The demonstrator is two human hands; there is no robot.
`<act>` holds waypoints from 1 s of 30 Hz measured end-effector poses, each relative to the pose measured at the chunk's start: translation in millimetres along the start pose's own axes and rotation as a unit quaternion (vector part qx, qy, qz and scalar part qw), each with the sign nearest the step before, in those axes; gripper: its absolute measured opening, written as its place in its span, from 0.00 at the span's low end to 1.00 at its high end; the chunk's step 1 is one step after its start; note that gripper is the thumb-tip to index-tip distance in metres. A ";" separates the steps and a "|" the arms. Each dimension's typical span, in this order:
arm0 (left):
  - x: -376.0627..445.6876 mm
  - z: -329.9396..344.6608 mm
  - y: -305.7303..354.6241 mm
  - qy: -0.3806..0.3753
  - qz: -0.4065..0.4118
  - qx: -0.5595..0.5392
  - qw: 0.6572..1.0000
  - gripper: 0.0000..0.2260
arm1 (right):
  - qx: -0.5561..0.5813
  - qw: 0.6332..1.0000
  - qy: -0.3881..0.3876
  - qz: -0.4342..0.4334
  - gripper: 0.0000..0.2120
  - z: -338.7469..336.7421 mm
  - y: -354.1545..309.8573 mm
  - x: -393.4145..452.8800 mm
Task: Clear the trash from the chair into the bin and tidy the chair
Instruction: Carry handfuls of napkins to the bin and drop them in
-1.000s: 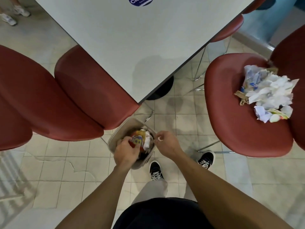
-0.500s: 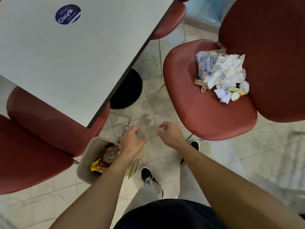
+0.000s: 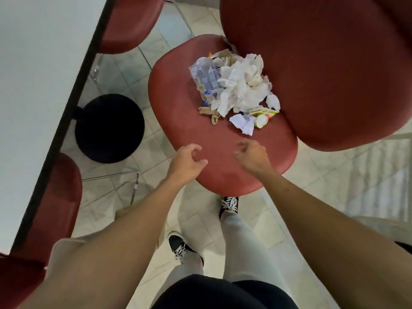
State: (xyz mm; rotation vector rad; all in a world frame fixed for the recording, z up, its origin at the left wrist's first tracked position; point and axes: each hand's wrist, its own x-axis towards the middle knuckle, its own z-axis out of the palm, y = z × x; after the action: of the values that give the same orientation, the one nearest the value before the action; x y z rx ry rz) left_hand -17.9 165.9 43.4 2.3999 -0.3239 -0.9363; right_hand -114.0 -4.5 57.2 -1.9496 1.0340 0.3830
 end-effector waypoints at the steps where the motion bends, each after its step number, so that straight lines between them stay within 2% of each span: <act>1: 13.5 8.4 13.0 -0.007 0.009 0.013 1.000 0.17 | 0.004 1.000 0.007 0.010 0.17 -10.4 7.0 14.2; 5: 71.2 45.6 58.1 -0.026 0.028 0.049 0.998 0.18 | 0.015 0.999 0.038 0.029 0.21 -41.4 32.2 73.8; 10: 126.7 83.7 98.2 -0.037 0.081 0.064 0.994 0.22 | 0.020 0.996 0.085 0.010 0.15 -58.2 54.6 134.7; 15: 172.4 117.1 107.9 -0.065 0.113 0.113 0.985 0.23 | -0.010 0.997 0.070 0.038 0.28 -61.4 74.0 179.0; 20: 192.5 133.8 102.8 -0.073 0.106 0.150 0.980 0.24 | 0.002 0.998 0.052 0.034 0.31 -57.3 83.6 205.1; 24: 199.7 141.9 90.4 -0.084 0.076 0.171 0.979 0.31 | 0.004 0.998 0.046 0.052 0.24 -52.1 86.5 216.1; 30: 185.2 140.2 82.0 -0.060 0.045 0.145 0.987 0.21 | 0.058 0.992 0.075 0.082 0.09 -48.0 85.6 199.6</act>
State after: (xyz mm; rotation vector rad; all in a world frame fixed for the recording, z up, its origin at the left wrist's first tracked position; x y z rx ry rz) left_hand 19.3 -31.5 -99.1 2.5672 -0.6469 -1.0549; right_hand -65.8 -170.2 -83.3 -1.8170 1.2908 0.2625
